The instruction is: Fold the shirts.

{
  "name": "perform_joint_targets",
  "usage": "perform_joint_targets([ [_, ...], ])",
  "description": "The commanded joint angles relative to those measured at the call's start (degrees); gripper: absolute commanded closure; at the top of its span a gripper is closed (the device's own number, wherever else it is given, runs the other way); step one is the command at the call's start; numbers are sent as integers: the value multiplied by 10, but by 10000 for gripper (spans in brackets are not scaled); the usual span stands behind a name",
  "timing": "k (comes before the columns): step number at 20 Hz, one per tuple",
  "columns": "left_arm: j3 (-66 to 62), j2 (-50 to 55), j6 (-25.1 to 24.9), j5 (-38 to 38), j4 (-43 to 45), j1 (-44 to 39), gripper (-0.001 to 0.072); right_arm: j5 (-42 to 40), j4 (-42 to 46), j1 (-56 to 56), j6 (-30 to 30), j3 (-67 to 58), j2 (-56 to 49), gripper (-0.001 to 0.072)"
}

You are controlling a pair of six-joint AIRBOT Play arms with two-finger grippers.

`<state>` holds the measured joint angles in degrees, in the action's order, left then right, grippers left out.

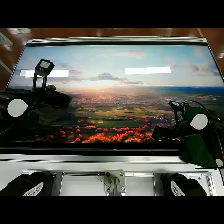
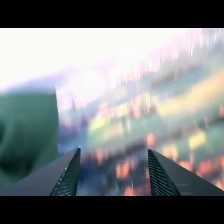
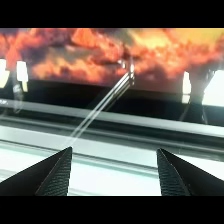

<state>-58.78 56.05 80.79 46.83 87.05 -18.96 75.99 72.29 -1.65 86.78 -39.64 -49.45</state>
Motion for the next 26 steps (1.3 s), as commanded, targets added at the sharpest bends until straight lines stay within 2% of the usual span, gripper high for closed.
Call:
perform_joint_targets([
  [1,0,8,37,-121,-44,0,202,15,0,0,2,0,0,74],
  [3,0,8,61,-172,-74,0,202,18,0,0,12,0,0,74],
  [5,0,8,61,-221,-98,0,202,17,0,0,22,0,0,74],
  [8,0,6,61,-236,-178,0,203,5,0,0,26,0,0,74],
  [11,0,13,61,-186,-159,22,208,2,0,0,30,0,0,74],
  [13,-5,28,71,-135,-144,84,202,1,-2,0,38,0,0,74],
  [15,-14,51,125,-105,-106,174,99,0,-3,0,47,0,0,74],
  [16,-21,67,139,-83,-94,219,99,1,-4,0,48,0,0,74],
  [17,-33,90,138,-49,-82,262,99,0,-6,0,49,0,0,74],
  [19,-54,145,136,24,-57,319,30,-2,-7,0,54,0,0,74],
  [20,-62,173,136,53,-56,336,-4,-4,-7,0,56,0,0,74],
  [22,-70,224,136,78,-56,354,-12,-7,-7,0,62,0,0,74],
  [26,-70,294,146,68,-56,350,-12,-20,-8,0,73,0,0,74],
])
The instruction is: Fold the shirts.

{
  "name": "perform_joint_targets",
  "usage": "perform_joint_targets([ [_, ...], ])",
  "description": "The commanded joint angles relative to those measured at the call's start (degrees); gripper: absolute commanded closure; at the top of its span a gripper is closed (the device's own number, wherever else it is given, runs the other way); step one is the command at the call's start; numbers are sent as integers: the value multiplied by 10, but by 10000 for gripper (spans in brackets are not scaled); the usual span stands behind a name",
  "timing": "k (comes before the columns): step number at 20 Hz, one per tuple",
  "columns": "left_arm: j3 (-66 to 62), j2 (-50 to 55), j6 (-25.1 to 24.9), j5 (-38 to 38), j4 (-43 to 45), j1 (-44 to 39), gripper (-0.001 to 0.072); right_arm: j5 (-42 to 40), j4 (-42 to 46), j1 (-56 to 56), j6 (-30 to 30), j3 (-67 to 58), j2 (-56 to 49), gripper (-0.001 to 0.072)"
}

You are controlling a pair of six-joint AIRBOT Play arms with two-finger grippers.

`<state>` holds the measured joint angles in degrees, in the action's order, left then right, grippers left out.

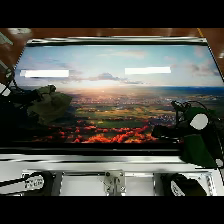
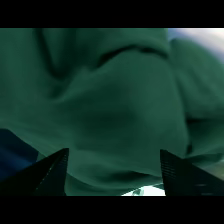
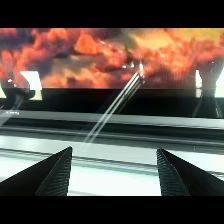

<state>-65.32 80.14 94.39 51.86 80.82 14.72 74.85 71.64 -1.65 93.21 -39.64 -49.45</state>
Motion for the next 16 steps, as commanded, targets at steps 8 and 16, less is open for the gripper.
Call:
perform_joint_targets([
  [8,-6,104,45,-68,11,13,452,-9,-38,0,9,0,0,74],
  [16,-54,-24,-84,-59,-100,-33,661,-37,-101,0,9,0,0,74],
])
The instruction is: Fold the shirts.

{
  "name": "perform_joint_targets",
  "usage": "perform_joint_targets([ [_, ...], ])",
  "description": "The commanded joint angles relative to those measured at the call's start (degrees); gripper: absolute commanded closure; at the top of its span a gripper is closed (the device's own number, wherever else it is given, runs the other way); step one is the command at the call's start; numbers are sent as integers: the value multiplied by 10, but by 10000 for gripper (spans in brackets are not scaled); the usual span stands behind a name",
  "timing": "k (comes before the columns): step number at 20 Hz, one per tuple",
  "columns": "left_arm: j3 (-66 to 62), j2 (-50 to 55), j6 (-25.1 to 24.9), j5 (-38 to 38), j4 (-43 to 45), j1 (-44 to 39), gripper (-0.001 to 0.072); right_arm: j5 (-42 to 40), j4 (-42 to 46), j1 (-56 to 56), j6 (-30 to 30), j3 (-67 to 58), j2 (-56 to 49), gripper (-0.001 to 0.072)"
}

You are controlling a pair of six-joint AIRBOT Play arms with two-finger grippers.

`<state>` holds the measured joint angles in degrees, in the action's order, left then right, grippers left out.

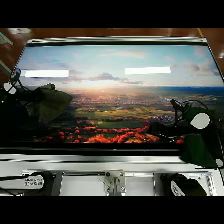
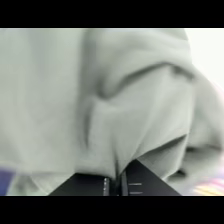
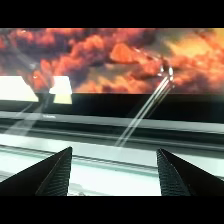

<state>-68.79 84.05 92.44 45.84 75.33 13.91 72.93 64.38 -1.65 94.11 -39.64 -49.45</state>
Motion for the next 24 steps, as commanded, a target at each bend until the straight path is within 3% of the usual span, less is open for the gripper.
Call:
perform_joint_targets([
  [1,-21,-114,-85,6,-57,-44,661,-31,-40,0,-1,0,0,74],
  [4,-20,-263,-84,26,-64,-113,661,-46,-52,0,-13,-3,0,74],
  [10,10,-430,62,27,-68,-295,661,19,-37,0,-60,-81,0,74],
  [13,66,-430,104,19,-68,-397,661,107,10,0,-68,-144,0,74],
  [16,159,-409,154,-57,-68,-500,661,189,60,0,-68,-187,0,74],
  [20,268,-333,259,-233,-68,-617,661,194,51,0,-49,-188,0,74],
  [22,277,-278,278,-273,-69,-646,660,166,51,0,-45,-188,0,74],
  [23,276,-257,278,-284,-74,-651,629,153,51,0,-43,-188,0,74],
  [24,274,-246,278,-296,-77,-648,336,140,51,0,-43,-188,0,74],
])
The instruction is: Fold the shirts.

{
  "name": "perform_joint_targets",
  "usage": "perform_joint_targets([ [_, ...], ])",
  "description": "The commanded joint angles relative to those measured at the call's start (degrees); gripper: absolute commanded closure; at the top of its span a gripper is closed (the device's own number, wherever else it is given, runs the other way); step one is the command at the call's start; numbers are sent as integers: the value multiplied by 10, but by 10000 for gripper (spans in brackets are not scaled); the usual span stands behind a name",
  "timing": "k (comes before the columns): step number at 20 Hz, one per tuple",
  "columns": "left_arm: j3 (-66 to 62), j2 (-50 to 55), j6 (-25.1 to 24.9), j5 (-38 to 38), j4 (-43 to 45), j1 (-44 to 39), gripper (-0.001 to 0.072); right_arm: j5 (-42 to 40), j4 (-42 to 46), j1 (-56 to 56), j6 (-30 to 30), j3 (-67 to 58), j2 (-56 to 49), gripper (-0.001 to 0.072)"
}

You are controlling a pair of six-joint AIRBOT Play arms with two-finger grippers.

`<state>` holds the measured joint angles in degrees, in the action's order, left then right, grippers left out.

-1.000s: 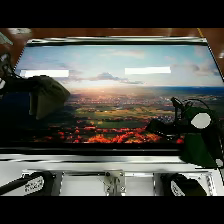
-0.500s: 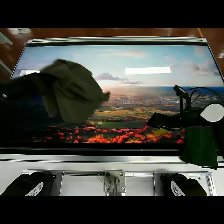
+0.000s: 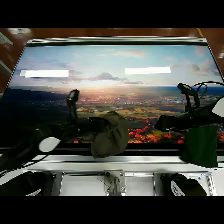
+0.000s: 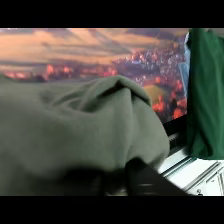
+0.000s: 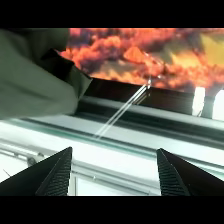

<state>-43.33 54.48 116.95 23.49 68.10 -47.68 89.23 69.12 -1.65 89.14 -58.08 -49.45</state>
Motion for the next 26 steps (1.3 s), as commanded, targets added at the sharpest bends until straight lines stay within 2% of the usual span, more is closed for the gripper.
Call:
perform_joint_targets([
  [1,15,50,33,-76,-5,-17,4,-32,5,0,6,-3,0,74],
  [3,-14,28,18,-7,-4,56,-3,-44,20,0,6,-3,0,74],
  [7,-79,-39,-163,274,-4,283,-2,-42,107,0,6,-3,0,74],
  [9,-71,-45,-205,403,-4,381,-5,-49,140,0,6,-2,0,74],
  [10,-54,-43,-214,438,-6,410,-8,-54,142,0,6,3,0,74],
  [13,44,-29,-242,415,-61,418,-9,-73,117,0,6,39,0,74],
  [17,121,38,-250,287,-138,363,-9,-81,71,0,6,92,0,74],
  [19,121,92,-251,248,-157,323,-9,-81,62,0,7,106,0,74],
  [22,115,164,-289,199,-234,275,-9,-81,57,0,10,108,0,74],
  [24,106,195,-310,153,-272,258,-8,-80,38,0,16,108,0,74],
  [26,87,210,-308,122,-275,258,-6,-81,-1,0,20,108,0,74],
])
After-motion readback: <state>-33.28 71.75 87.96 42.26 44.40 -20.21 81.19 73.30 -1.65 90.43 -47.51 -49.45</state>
